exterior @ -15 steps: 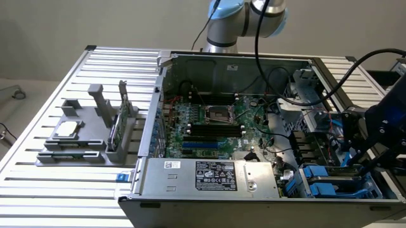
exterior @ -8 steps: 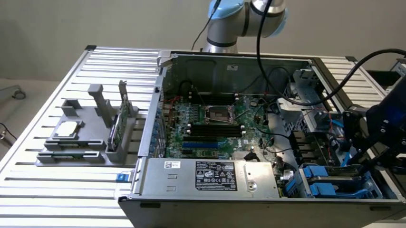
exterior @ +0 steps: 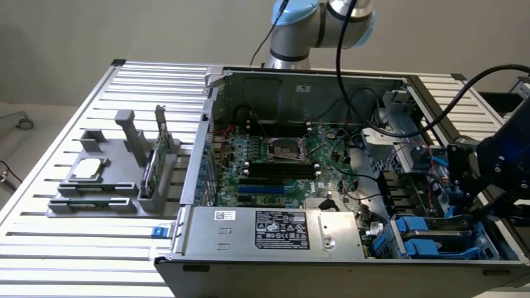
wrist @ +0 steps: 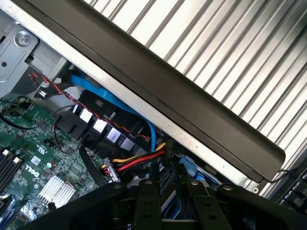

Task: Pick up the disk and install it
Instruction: 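Insert the first disk wire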

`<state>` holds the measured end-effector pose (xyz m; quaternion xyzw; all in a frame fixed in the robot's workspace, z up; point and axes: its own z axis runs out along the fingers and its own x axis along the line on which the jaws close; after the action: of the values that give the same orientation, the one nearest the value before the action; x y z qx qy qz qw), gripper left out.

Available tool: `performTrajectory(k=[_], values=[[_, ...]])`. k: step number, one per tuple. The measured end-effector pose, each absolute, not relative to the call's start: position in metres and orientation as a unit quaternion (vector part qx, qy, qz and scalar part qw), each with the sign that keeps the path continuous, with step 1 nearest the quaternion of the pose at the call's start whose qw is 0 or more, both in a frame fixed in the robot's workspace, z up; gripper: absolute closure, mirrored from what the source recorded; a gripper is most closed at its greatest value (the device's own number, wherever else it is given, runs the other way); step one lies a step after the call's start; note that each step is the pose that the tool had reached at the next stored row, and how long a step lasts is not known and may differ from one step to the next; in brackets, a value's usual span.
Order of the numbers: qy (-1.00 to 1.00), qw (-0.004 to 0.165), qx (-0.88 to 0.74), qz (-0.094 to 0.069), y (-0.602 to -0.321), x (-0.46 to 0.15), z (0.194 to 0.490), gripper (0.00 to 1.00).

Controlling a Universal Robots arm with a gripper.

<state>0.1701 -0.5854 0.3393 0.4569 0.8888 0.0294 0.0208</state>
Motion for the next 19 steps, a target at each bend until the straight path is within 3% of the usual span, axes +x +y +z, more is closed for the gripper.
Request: performTrajectory(k=[19], values=[[0.881,0.018,0.472,0.031,-0.5763,0.1794,0.3345,0.73]])
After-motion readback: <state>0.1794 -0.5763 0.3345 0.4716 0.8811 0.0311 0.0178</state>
